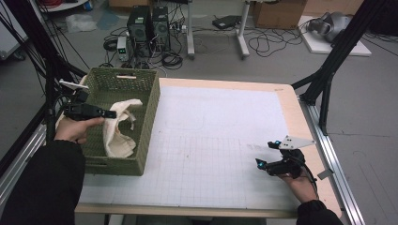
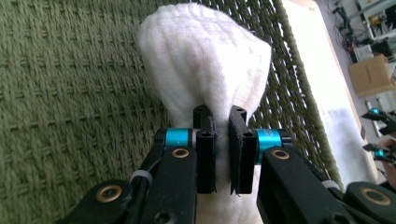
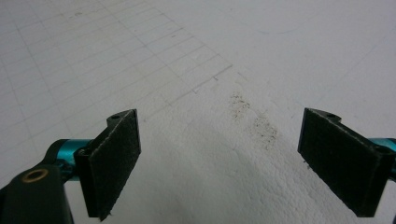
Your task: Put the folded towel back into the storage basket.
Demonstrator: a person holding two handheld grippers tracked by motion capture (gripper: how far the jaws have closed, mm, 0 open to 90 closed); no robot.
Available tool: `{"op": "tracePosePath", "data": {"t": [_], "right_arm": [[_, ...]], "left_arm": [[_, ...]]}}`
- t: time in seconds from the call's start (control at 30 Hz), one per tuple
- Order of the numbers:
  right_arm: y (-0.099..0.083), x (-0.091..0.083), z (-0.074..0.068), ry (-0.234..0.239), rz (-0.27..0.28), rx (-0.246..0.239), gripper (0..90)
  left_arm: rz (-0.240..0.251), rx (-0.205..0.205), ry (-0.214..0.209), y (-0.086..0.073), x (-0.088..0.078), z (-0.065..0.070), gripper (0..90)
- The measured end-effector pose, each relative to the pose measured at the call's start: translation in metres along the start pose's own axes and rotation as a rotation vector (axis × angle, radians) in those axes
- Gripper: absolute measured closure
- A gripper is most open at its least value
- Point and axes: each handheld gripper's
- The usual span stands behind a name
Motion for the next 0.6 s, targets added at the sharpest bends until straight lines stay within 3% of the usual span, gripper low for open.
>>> {"op": "tracePosePath", "data": {"t": [0.23, 0.37, 0.6], "right_arm": [[0.0, 0.001, 0.0, 0.004, -0.001, -0.006, 13.1], [0.0, 0.001, 0.0, 0.005, 0.004, -0.006, 13.2], [0.0, 0.002, -0.001, 0.009, -0.001, -0.002, 13.3]], "left_arm": [[0.021, -0.029, 0.073, -0.002, 0.02, -0.007, 82.6], [-0.025, -0.053, 0.152, -0.004, 0.034, -0.01, 82.5], [-0.087, -0.069, 0.23, -0.007, 0.044, -0.012, 82.5]]}}
Point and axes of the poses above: each handheld gripper's, and its own axes: x roughly forward along the jaws, y roughly out of its top, z roughly to its right, and after that the axes turned 11 degrees about -y, right-handed
